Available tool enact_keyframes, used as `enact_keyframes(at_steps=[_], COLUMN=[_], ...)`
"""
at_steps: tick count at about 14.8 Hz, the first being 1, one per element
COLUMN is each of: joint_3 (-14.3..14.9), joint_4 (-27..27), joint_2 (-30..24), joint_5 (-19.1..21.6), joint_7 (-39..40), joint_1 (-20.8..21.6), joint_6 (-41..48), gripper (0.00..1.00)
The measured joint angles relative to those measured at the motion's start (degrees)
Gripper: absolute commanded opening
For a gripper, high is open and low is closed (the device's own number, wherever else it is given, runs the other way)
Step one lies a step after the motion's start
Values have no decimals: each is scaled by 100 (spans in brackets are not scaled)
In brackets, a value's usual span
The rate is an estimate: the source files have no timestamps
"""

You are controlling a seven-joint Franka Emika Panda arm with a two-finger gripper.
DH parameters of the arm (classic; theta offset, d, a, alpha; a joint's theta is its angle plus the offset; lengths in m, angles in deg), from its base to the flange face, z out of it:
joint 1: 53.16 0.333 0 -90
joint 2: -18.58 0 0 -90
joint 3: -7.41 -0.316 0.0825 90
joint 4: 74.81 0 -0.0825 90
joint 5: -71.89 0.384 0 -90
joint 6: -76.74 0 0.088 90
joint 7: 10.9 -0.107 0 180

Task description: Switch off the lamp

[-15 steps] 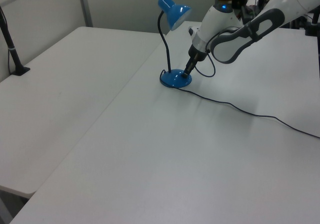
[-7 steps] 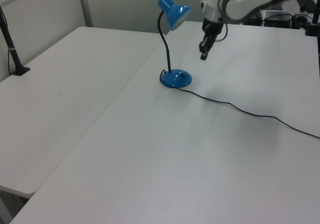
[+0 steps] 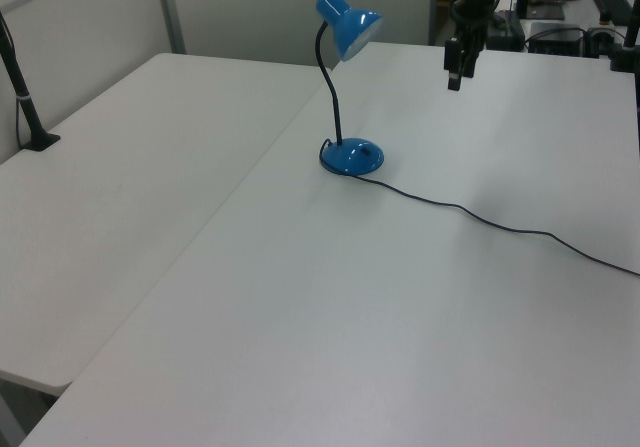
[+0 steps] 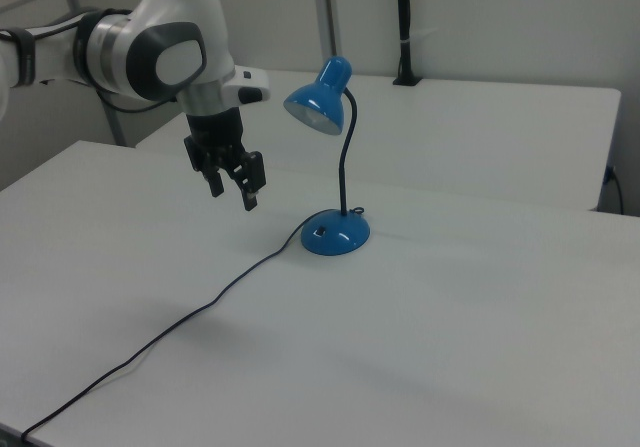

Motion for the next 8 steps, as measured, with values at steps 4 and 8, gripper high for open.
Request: enact_keyframes(at_steps=[4,8], joint_3=[-246,-280], joint_4=[-36,-186], joint_2=[-74,-74], joint_5=[-124,-215], joint_7=[5,5], joint_1=[-316,-363], joint_6=[329,570], gripper=[100,100])
